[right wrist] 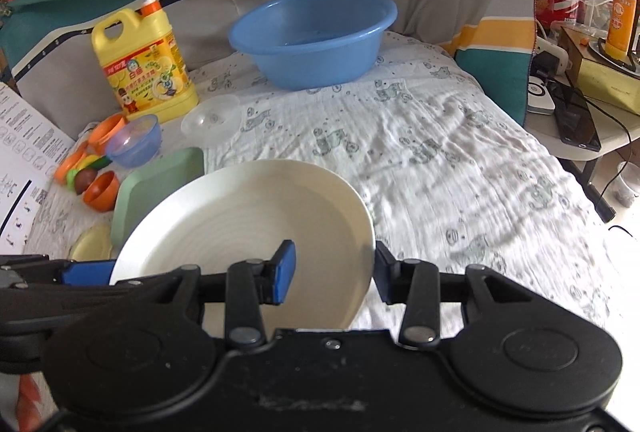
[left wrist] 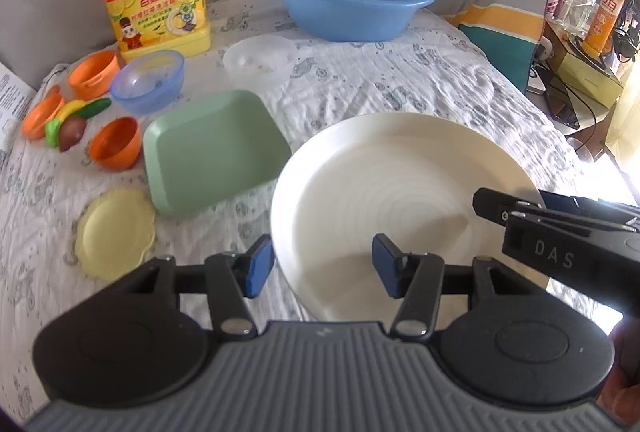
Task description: Organize plates and bowls
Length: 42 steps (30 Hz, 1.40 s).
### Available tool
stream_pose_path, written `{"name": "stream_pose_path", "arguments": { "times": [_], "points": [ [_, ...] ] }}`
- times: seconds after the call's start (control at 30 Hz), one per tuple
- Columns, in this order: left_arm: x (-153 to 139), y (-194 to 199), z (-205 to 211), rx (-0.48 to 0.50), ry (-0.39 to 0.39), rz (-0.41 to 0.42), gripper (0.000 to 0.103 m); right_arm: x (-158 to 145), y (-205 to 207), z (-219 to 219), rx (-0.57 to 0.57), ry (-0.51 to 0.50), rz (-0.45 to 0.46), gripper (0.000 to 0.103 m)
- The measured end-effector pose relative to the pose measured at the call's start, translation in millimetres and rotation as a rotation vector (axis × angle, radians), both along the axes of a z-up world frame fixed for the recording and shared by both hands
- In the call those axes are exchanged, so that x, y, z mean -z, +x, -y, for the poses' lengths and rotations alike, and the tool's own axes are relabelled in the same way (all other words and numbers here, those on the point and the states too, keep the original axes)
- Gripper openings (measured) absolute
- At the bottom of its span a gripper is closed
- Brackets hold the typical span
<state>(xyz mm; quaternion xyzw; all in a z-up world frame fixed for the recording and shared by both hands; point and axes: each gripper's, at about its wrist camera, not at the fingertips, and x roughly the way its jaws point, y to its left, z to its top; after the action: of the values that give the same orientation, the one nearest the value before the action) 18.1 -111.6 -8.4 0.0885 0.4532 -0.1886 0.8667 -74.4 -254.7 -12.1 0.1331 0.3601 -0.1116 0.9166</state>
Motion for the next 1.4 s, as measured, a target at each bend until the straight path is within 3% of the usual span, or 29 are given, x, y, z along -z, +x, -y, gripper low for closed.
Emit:
{"name": "stream_pose_path", "arguments": {
  "times": [0.37,0.97,1.2,1.3,1.33,1.37,1.4],
  "points": [
    [4.7,-20.1,-18.6,-0.025,-0.026,-0.011,0.053,-0.6,-14.4,-16.0,-0.025,-0.034,-0.017,0.041],
    [22.0,-16.6,-1.6,0.000,0.008,-0.016,0.053,20.0,-7.4,-0.2,0.004,0.001,-0.043,0.041],
    [39.1,-11.7,5.8,0.019,0.033,-0.058,0.053,37.1,-1.0,7.6,0.022,0.027,-0.085,0.043],
    [47.8,-10.1,9.7,0.034,0.049,-0.088,0.063,42.2,1.2,9.4,0.027,0.032,-0.097,0.046],
    [49.8,-10.6,10.2,0.038,0.054,-0.089,0.072,43.4,2.0,9.3,0.025,0.030,-0.098,0.049],
    [50.6,-10.9,10.0,0.038,0.058,-0.085,0.083,43.5,2.4,9.3,0.024,0.028,-0.095,0.055],
    [50.4,-10.9,9.3,0.037,0.059,-0.078,0.087,43.6,2.7,9.3,0.026,0.025,-0.093,0.069]
  ]
}}
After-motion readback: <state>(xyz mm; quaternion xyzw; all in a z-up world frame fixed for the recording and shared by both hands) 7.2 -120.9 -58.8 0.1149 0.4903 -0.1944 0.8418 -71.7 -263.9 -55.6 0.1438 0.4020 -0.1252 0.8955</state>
